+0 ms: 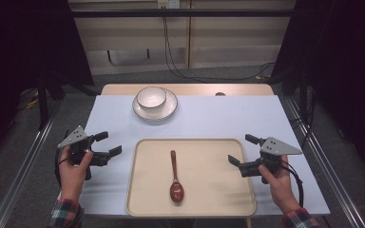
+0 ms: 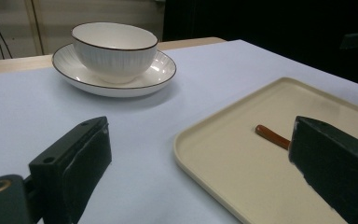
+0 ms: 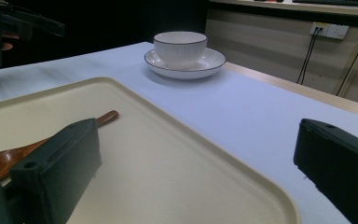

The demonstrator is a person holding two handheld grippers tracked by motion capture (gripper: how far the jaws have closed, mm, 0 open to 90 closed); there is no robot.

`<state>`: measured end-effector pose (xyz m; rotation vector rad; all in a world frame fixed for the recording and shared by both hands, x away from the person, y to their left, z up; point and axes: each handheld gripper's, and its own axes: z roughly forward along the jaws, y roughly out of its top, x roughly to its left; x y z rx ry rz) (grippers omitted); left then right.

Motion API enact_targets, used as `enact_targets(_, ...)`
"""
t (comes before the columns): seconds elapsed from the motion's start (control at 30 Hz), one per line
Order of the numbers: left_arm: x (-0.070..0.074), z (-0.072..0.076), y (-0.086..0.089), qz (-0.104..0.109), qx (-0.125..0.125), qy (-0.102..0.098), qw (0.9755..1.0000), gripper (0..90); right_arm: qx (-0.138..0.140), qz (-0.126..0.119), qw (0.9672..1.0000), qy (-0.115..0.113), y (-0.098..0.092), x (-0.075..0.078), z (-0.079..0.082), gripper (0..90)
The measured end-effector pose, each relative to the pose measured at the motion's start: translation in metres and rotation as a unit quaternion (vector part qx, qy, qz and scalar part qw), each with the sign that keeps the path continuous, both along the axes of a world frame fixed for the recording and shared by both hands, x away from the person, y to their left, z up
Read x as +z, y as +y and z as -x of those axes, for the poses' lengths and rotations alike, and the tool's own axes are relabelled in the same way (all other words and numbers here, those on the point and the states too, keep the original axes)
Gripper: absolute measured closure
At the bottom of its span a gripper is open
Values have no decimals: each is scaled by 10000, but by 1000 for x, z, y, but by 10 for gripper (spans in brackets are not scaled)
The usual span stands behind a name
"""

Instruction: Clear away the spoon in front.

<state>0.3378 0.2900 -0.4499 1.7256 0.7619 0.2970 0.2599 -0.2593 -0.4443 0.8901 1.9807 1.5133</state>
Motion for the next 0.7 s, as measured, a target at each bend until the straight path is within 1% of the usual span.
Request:
enact_targets(0.13, -1, 0, 2, -10, 5, -19, 10000, 57, 13, 4, 10000, -3, 0, 0, 0, 2)
enact_targets(0.23, -2, 0, 3, -72, -13, -42, 10000, 56, 39, 12, 10000, 6, 0, 0, -1, 2)
enact_targets(0.27, -3, 0, 3, -38, -26, -27, 10000, 57, 25, 5, 10000, 8, 0, 0, -1, 2)
enact_targets(0.3, -3, 0, 4, -58, 17, -47, 10000, 56, 26, 4, 10000, 6, 0, 0, -1, 2)
enact_targets(0.37, -3, 0, 5, -108, 5, -54, 9999, 57, 11, 5, 10000, 1, 0, 0, -1, 2)
enact_targets(0.6, -4, 1, 6, -95, 44, -32, 9999, 56, -46, 21, 10000, 7, 0, -1, -1, 2)
enact_targets(0.7, -6, 1, 5, -93, 44, -12, 9999, 56, -19, 20, 10000, 31, 1, -2, -2, 2)
